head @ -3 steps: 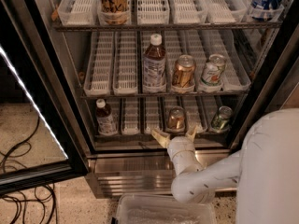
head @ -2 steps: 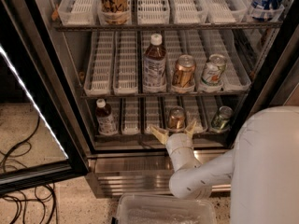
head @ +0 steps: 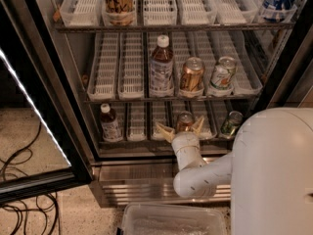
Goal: Pick orange can from bottom shelf of fridge
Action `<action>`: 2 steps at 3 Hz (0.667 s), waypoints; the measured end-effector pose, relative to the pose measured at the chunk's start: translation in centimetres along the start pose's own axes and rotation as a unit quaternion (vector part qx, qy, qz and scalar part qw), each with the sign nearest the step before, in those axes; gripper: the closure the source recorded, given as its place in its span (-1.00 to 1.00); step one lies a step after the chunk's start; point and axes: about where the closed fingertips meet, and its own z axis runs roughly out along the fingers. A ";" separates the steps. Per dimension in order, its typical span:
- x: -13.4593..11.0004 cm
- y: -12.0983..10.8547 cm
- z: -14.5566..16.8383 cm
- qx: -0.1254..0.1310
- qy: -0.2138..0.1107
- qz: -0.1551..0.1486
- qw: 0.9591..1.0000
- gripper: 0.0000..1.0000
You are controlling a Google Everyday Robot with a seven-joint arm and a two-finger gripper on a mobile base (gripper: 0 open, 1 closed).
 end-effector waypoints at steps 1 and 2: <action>-0.5 -1.2 1.3 0.021 -0.007 -0.009 1.000 -1.00; -0.4 -2.8 2.0 0.047 -0.002 -0.012 0.999 -1.00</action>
Offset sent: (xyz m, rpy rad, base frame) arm 0.0305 -0.0451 0.0048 -0.0224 -0.0019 -0.1594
